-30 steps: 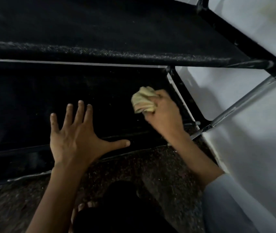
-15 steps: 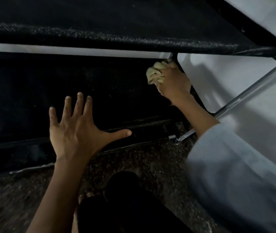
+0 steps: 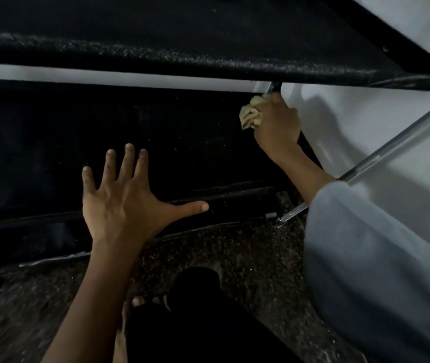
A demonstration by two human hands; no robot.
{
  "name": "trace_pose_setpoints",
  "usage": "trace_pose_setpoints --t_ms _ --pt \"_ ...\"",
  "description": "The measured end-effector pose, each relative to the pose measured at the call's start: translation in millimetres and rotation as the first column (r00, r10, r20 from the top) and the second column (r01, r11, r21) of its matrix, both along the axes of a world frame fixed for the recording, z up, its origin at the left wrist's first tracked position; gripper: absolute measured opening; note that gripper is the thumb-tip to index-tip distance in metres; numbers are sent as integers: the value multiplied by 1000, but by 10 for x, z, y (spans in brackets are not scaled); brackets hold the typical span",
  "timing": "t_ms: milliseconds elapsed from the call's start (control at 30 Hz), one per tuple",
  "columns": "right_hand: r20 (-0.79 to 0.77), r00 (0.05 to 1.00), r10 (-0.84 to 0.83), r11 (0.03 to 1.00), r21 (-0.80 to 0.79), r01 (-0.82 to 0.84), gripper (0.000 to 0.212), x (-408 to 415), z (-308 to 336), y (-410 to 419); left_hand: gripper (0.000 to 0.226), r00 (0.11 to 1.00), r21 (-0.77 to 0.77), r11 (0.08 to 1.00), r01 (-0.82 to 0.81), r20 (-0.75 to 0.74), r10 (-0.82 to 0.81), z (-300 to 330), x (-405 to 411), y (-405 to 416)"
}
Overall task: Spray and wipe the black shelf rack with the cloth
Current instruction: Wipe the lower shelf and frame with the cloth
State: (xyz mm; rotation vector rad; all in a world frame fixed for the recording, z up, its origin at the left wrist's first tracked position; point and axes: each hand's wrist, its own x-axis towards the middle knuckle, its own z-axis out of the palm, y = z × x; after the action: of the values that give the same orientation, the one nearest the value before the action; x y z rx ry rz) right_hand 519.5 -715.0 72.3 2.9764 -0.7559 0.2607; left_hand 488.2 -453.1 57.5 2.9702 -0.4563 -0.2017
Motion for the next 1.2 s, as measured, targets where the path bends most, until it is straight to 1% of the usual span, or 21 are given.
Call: trace_pose_setpoints --t_ms 100,167,300,400,467,600,700,733,767,800,833,867,900,933,967,1000,1067,1100,1133,1200 --pt "6 998 -54 998 -39 55 35 94 31 29 143 1000 -12 1000 -2 7 2 -4 1 3" --pt "-29 999 -27 996 -89 25 36 13 -4 75 142 1000 -12 1000 -9 12 9 -5 -8 5" --pt "-69 997 -30 998 -49 26 37 -390 -59 156 143 1000 -9 1000 -14 -6 14 -11 -5 3" --pt "-84 996 37 995 -86 -44 38 -733 -59 228 143 1000 -16 1000 -20 0 20 -6 -1 1" --pt "-79 995 56 996 -63 -61 40 -805 -56 228 143 1000 -21 1000 -15 11 15 1 -11 -2" --pt "-102 994 -29 999 -22 27 41 -639 -24 244 142 1000 -21 1000 -13 4 14 -4 -3 -4" --pt "-50 995 -91 996 10 91 49 -516 -8 439 142 1000 -21 1000 -13 -4 12 2 -5 -19" --pt "-28 997 -76 997 12 76 50 -491 -8 568 142 1000 -18 1000 -12 -3 12 6 -7 -25" --pt "10 999 -33 998 58 32 47 -488 -2 734 142 1000 -15 1000 -14 -2 14 0 -2 -25" --pt "54 998 14 992 128 -21 38 -482 -5 923 141 1000 -13 1000 -14 0 14 -10 4 -20" --pt "87 991 97 979 172 -111 28 -480 -1 1120 137 1000 -13 1000 -12 -2 12 -18 8 -10" --pt "137 972 191 952 216 -217 23 -500 2 1333 127 1000 -13 1000 -9 1 9 -29 15 2" --pt "168 936 309 920 197 -339 24 -514 9 1543 111 1000 -4 1000 -3 11 3 -42 22 12" --pt "154 910 385 894 184 -409 28 -538 12 1677 99 1000 8 1000 0 18 0 -47 24 17" --pt "159 900 407 879 201 -433 32 -557 -11 1714 94 1000 5 1000 -5 17 5 -52 27 17" --pt "175 904 389 873 244 -423 35 -548 -17 1657 97 1000 -14 1000 -10 21 10 -47 24 12" --pt "205 923 326 858 345 -380 41 -541 -55 1394 116 1000 -50 999 -13 24 14 -18 11 -6" --pt "201 932 301 871 340 -354 43 -544 -83 1250 127 1000 -53 998 -13 19 14 -5 3 -10" --pt "178 947 268 895 318 -313 43 -554 -117 1098 134 1000 -48 999 -15 16 16 7 -7 -15" --pt "144 980 140 940 292 -178 42 -620 -126 817 138 1000 -37 999 -22 14 23 20 -14 -10"
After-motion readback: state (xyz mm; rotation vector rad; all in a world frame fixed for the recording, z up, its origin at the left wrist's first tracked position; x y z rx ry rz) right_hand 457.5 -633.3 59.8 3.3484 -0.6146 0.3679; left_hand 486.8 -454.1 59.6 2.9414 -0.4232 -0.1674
